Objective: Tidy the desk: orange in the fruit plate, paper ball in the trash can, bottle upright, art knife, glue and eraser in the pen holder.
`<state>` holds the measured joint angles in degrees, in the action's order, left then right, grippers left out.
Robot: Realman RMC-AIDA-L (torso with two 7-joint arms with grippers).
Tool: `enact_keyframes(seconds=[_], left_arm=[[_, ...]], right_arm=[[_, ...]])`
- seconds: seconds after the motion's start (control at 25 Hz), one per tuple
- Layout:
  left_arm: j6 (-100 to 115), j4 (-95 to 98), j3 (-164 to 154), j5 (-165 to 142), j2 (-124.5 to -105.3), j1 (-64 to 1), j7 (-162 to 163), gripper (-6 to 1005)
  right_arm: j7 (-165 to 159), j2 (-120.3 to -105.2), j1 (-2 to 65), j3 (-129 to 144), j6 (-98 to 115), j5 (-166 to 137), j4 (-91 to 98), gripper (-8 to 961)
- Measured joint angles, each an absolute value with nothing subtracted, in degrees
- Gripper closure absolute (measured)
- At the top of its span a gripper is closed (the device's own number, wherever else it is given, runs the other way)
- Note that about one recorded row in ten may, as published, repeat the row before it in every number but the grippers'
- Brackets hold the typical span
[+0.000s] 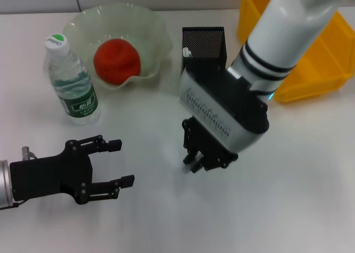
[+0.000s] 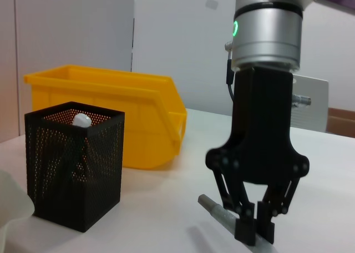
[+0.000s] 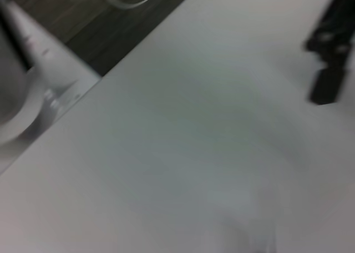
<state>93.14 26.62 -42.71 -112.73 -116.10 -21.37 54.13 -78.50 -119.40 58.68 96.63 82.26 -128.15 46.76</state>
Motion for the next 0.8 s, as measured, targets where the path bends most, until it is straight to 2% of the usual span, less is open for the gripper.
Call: enact_keyframes(seconds=[0.52, 0.8], left_arm=[[94.0, 26.4, -39.6, -112.5, -116.39, -21.4, 54.0, 200], [94.2, 26.0, -37.4, -111.9, -117.65, -21.3, 53.6, 200]], right_arm=[[-77.9, -119.26, 49.8, 76.6, 86.4, -125.9, 53.8, 815], [-74.3, -119.19, 42.7, 66.8, 87.1, -114.8, 53.3, 818]])
